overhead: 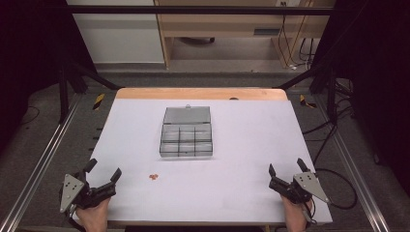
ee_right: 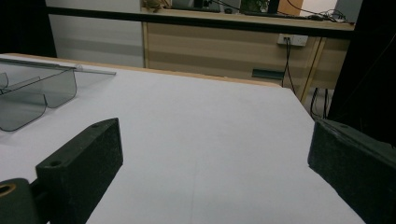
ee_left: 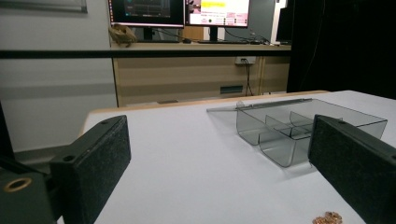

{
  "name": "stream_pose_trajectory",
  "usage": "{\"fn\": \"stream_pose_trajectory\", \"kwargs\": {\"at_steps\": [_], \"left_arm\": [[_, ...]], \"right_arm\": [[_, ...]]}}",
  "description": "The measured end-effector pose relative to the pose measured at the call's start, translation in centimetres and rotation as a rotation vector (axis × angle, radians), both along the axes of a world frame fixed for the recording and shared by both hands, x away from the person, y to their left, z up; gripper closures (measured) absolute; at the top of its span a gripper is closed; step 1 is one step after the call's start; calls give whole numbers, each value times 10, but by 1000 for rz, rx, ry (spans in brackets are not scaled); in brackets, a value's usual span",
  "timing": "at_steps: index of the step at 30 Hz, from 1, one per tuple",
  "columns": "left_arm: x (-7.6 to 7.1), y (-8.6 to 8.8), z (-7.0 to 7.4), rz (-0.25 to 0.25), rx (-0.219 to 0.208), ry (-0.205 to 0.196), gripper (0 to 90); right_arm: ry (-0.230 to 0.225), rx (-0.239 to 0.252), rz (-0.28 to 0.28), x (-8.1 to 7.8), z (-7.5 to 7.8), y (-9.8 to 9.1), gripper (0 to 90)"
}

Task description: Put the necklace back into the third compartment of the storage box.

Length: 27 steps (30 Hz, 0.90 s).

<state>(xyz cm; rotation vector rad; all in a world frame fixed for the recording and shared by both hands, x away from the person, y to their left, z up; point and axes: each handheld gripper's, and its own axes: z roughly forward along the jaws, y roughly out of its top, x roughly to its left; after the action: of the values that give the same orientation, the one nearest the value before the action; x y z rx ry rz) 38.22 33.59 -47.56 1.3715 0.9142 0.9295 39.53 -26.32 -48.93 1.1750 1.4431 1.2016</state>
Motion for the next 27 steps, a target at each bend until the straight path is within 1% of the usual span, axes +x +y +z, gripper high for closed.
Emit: {"fn": "stream_pose_trajectory", "kwargs": {"at_steps": [1, 3, 7, 8, 9, 10, 11, 12, 13, 14, 15, 16, 17, 18, 19, 20, 21, 22, 23, 24, 26, 27], "left_arm": [[0, 0, 0, 0, 0, 0, 57], [-1, 0, 6, -2, 11, 4, 57], [0, 0, 14, -5, 9, 14, 49], [0, 1, 17, -18, 3, 29, 50], [0, 1, 17, -18, 3, 29, 56], [2, 2, 19, -36, -4, 57, 56], [3, 2, 21, -58, -7, 76, 56], [5, 2, 23, -79, -3, 87, 56], [5, 2, 23, -79, -3, 87, 56], [7, 1, 27, -106, 23, 113, 56], [7, 1, 27, -106, 23, 113, 55], [10, -2, 31, -140, 57, 146, 54], [10, -2, 31, -140, 57, 146, 54], [14, -7, 36, -157, 105, 171, 56], [14, -7, 36, -157, 105, 171, 56], [18, -12, 42, -161, 150, 188, 57], [18, -12, 42, -161, 150, 188, 57], [23, -16, 47, -178, 184, 207, 59], [23, -16, 47, -178, 184, 207, 61], [26, -17, 49, -189, 200, 223, 61], [35, -20, 57, -238, 235, 277, 92], [35, -20, 57, -238, 235, 277, 94]], "right_arm": [[0, 0, 0, 0, 0, 0, 37], [0, -4, 1, 0, 0, 0, 37], [1, -10, 2, 0, 0, 1, 37], [1, -11, 2, 0, 0, 1, 37], [1, -11, 2, 0, 0, 1, 37], [1, -11, 3, 0, 0, 1, 37], [1, -12, 2, 0, 0, 1, 37], [2, -14, 2, 0, 0, 1, 37], [2, -14, 2, 0, 0, 1, 37], [3, -14, 3, 0, 0, 1, 37], [3, -13, 4, 0, 0, 1, 37], [3, -13, 4, 0, 0, 1, 37], [3, -13, 4, 0, 0, 1, 37], [3, -14, 4, 0, 0, 1, 38], [3, -14, 4, 0, 0, 1, 38], [4, -17, 6, 1, 0, 1, 38], [4, -17, 6, 1, 0, 1, 38], [5, -20, 7, 1, 0, 2, 38], [5, -20, 7, 1, 0, 2, 38], [5, -20, 8, 1, 0, 2, 38], [6, -22, 8, 1, 0, 2, 38], [6, -22, 8, 1, 0, 2, 38]]}}
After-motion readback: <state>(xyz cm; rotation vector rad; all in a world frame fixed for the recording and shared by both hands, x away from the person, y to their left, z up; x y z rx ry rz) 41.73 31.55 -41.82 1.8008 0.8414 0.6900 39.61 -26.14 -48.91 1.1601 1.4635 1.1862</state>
